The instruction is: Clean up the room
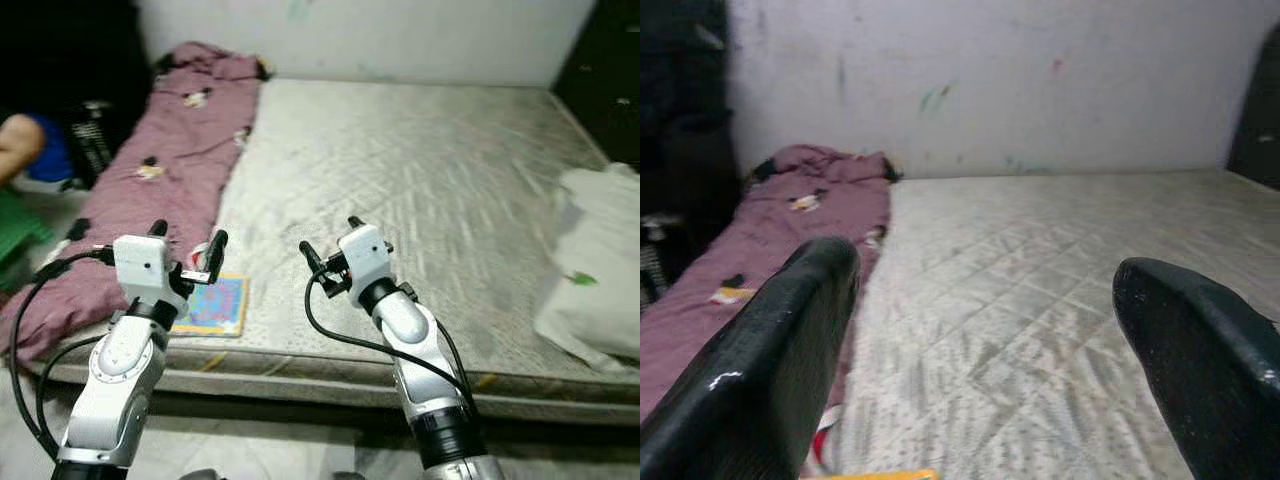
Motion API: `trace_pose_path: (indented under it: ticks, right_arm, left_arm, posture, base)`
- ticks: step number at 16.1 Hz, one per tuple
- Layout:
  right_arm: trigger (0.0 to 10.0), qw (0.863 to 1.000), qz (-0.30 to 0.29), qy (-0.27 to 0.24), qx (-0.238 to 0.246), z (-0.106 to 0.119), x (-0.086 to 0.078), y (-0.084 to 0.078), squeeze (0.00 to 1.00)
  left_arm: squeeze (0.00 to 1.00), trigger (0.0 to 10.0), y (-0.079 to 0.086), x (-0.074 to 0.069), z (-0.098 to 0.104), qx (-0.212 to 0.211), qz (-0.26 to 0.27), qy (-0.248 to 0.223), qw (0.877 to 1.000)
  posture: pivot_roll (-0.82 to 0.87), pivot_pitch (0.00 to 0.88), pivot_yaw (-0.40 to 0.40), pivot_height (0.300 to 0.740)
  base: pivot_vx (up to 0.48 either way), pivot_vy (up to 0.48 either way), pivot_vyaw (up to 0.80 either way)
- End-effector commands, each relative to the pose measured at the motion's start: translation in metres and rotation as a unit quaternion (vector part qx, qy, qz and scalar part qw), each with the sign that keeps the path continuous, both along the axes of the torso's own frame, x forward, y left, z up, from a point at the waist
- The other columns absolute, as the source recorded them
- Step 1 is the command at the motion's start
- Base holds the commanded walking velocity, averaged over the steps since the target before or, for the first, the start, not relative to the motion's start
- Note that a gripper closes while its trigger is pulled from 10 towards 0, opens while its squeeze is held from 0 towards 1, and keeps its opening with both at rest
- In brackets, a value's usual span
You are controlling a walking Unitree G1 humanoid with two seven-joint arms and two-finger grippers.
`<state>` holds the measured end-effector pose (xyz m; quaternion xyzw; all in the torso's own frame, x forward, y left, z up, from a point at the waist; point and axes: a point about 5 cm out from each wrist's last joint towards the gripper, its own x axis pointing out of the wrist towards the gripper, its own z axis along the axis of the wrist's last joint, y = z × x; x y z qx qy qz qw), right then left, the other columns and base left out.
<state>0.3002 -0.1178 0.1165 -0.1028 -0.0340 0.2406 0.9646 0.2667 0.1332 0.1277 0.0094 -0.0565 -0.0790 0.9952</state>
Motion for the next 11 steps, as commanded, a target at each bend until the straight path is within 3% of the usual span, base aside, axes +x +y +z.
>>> trace_pose_path:
  ticks: [1, 5, 11]
  right_arm:
    - [10.0, 1.000, -0.005, 0.000, 0.001, -0.0010, 0.0005, -0.0014, 0.00]
    - [10.0, 1.000, -0.008, 0.000, 0.001, -0.0011, 0.0009, -0.0028, 0.00]
    - [10.0, 1.000, -0.010, 0.000, 0.000, -0.0009, 0.0015, -0.0032, 0.00]
  left_arm:
    - [0.00, 10.0, 0.0013, 0.0005, -0.0005, -0.005, 0.002, 0.002, 1.000]
    - [0.00, 10.0, 0.0004, 0.0013, -0.0016, 0.004, 0.000, 0.004, 1.000]
    - [0.00, 10.0, 0.0004, 0.0016, -0.0016, 0.002, 0.003, 0.003, 1.000]
  posture:
    - [-0.03, 0.000, 0.005, 0.740]
    - [-0.04, 0.000, 0.008, 0.740]
    - [-0.04, 0.000, 0.006, 0.740]
  base:
    - [0.000, 0.000, 0.00]
    - [0.000, 0.000, 0.00]
    - [0.000, -0.358, 0.00]
